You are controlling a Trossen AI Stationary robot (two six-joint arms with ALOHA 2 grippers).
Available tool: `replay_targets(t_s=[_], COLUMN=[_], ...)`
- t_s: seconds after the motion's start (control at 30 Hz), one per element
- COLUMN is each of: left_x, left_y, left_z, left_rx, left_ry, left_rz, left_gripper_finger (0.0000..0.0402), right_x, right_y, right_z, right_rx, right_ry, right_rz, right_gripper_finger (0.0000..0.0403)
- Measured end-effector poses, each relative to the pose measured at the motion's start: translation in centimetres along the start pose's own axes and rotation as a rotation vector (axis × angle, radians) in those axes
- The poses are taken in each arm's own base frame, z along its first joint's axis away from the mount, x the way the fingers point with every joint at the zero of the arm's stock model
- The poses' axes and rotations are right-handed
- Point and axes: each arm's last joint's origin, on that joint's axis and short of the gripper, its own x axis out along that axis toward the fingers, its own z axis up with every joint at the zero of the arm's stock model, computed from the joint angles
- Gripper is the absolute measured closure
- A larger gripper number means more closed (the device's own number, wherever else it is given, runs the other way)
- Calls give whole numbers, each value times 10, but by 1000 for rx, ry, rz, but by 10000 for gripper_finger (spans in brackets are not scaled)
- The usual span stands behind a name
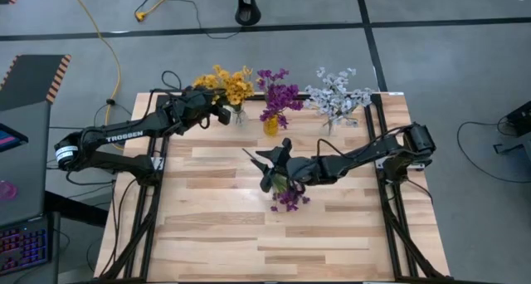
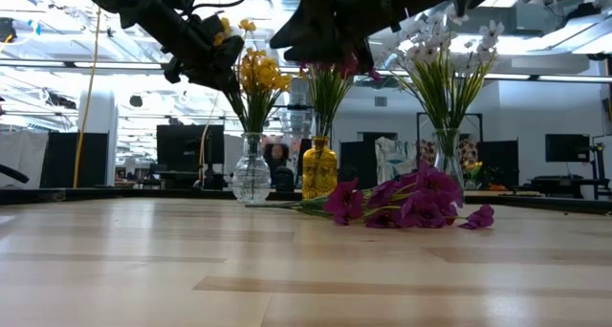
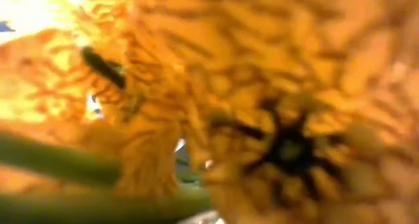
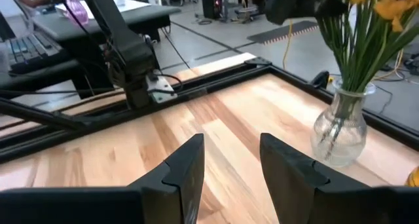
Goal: Sort flowers into vase by color
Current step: Put the yellow flowers into the left transparent vase
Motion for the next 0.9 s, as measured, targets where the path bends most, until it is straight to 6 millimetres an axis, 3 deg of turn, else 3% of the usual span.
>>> replay_targets(t_s=[0.6, 0.9], left_x=[0, -4], left_y=[0, 1], left_z=[0, 7], left_rx=[81, 143], left_ry=[1, 67], left_rz=[-4, 6], left_gripper_finger=[394, 398], right_x=[-1, -1], right_y=[1, 1], right_z=[1, 1], right_rx=[4, 3], right_ry=[-7, -7], right_rz=[6, 7], right_gripper_finger=[227, 227])
